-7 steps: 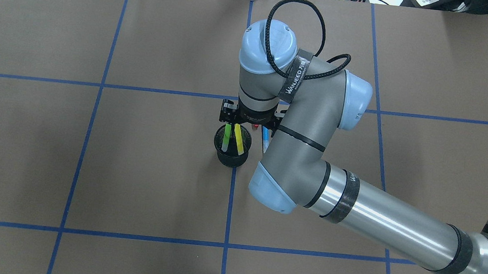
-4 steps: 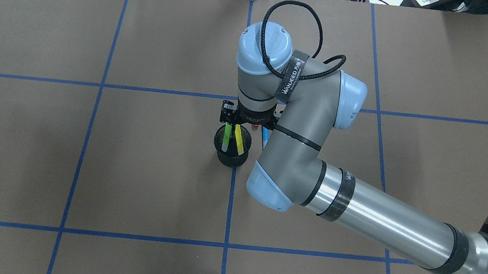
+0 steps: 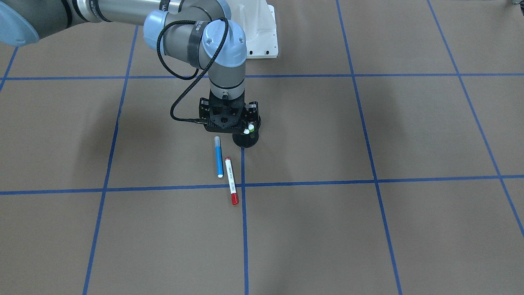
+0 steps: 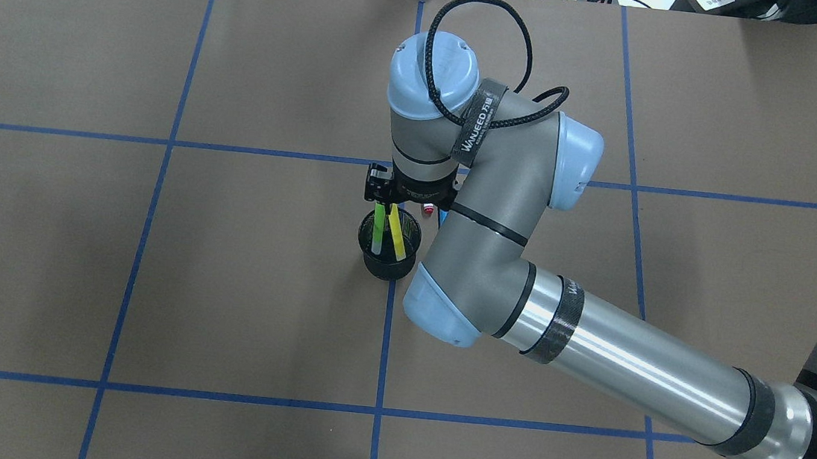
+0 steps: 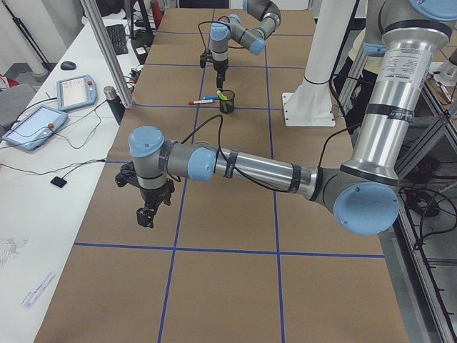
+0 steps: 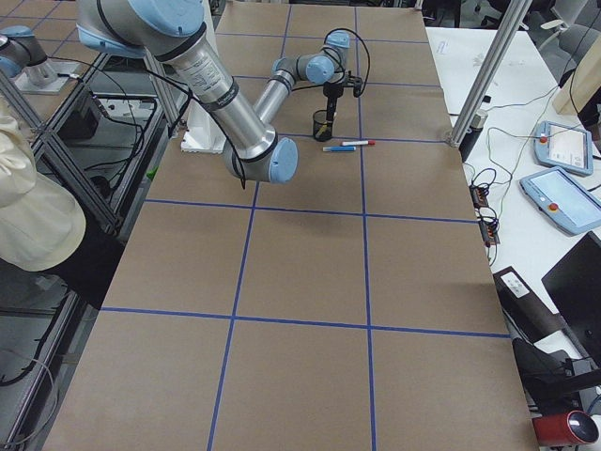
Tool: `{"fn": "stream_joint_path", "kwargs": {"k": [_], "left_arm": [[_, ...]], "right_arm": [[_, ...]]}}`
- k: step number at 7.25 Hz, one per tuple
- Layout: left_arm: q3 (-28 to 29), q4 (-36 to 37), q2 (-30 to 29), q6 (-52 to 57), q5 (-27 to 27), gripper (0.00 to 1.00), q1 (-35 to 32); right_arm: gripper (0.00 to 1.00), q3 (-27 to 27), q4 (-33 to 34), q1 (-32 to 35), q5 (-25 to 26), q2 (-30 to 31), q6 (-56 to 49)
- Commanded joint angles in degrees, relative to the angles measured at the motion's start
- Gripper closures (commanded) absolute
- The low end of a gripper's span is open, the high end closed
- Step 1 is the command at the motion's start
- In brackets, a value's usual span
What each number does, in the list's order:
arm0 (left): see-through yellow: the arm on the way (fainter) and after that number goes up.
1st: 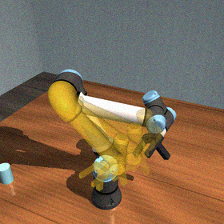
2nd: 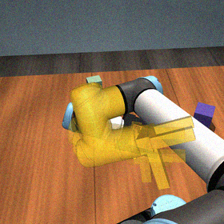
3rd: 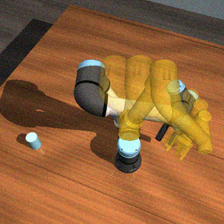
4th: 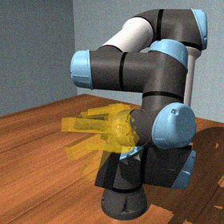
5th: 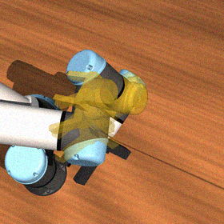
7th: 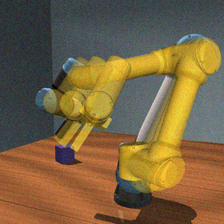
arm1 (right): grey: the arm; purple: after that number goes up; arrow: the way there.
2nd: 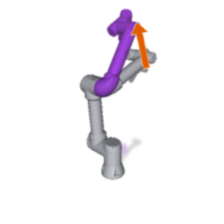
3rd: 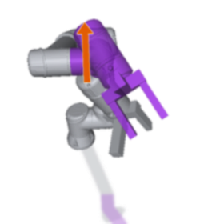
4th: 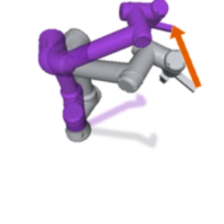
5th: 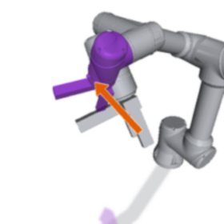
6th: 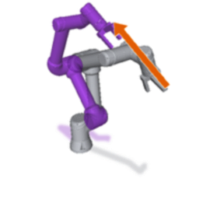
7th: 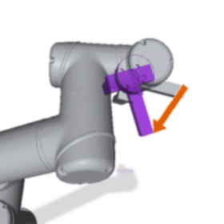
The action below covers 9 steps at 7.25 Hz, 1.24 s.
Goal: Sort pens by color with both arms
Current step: 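Lower the right gripper toward the yellow highlighter in the cup, then close the right gripper on the yellow highlighter in the cup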
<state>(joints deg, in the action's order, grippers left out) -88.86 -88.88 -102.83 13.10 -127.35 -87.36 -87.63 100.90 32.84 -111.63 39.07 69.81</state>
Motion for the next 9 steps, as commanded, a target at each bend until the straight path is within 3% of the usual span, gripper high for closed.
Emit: {"fn": "stream_joint_path", "kwargs": {"k": [1,6,9], "left_arm": [[0.0,0.0,0.0,0.6,0.0,0.01,0.0],[0.0,-0.1,0.0,0.7,0.0,0.01,-0.1],[0.0,-0.1,0.0,0.7,0.0,0.01,-0.1]], "right_arm": [[0.01,0.4,0.0,0.0,0.0,-0.8,0.1],[0.01,1.1,0.0,-0.7,0.1,-2.4,2.0],[0.01,7.7,-2.4,-1.3,1.6,-7.0,2.3]]}}
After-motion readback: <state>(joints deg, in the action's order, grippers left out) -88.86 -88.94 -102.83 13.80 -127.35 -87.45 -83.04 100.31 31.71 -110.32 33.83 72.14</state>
